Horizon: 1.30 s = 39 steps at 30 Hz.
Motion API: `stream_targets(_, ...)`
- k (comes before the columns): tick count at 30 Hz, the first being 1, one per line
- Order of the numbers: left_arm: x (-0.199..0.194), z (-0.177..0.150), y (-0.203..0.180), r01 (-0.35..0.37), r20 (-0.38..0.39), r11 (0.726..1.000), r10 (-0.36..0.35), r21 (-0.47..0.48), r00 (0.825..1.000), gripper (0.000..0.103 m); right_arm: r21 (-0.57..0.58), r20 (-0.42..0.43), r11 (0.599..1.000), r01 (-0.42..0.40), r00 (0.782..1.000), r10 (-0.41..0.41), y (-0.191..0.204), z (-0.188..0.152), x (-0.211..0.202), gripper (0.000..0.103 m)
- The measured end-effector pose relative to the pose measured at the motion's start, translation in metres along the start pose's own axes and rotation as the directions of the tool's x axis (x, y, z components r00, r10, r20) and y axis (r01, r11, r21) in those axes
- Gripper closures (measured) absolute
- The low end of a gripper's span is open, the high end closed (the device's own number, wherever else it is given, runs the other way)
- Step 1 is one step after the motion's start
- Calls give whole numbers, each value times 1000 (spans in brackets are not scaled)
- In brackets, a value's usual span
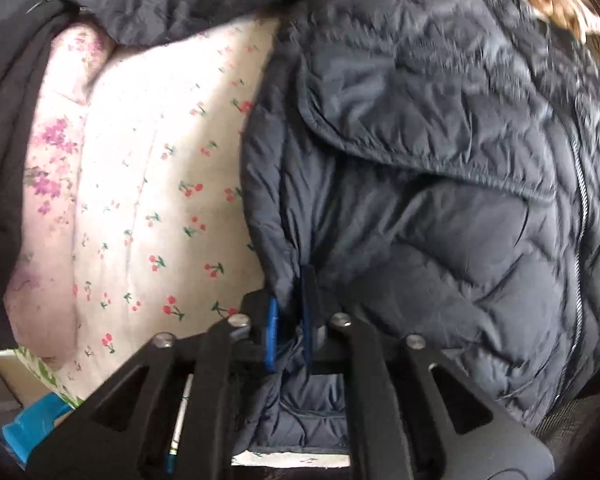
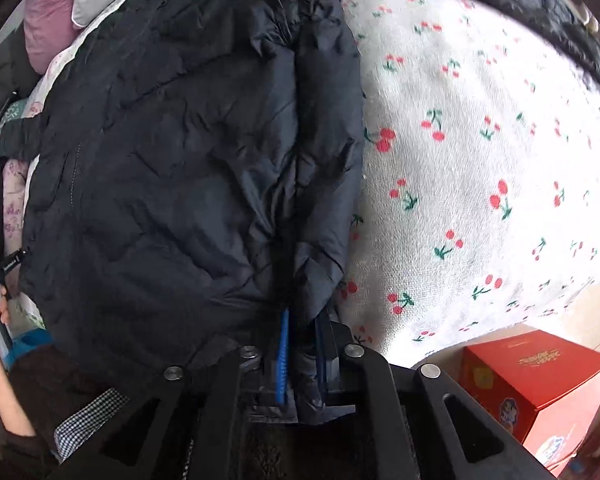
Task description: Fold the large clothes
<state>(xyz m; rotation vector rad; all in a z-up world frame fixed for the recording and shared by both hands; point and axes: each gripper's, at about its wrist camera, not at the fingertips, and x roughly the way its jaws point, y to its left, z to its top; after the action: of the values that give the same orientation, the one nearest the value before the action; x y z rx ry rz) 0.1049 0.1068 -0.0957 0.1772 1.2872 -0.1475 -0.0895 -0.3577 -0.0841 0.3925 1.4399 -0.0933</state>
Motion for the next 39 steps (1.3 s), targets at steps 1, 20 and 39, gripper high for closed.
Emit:
stream_targets(1,-4,-1,3,21,16,1000,-21,-21,1000,64,2,16,1000,0,1000,0,2,3,-5,87)
stream_targets(20,-48,149,-23,131,276,990,-142,59,951,22,-98,553,993,-70,825,113,66,165,-109,0)
stream_targets(39,104,389,-85,38,267,979,-91,199,959,30,-92,414,976,198,899,-143,-1,424,3,40)
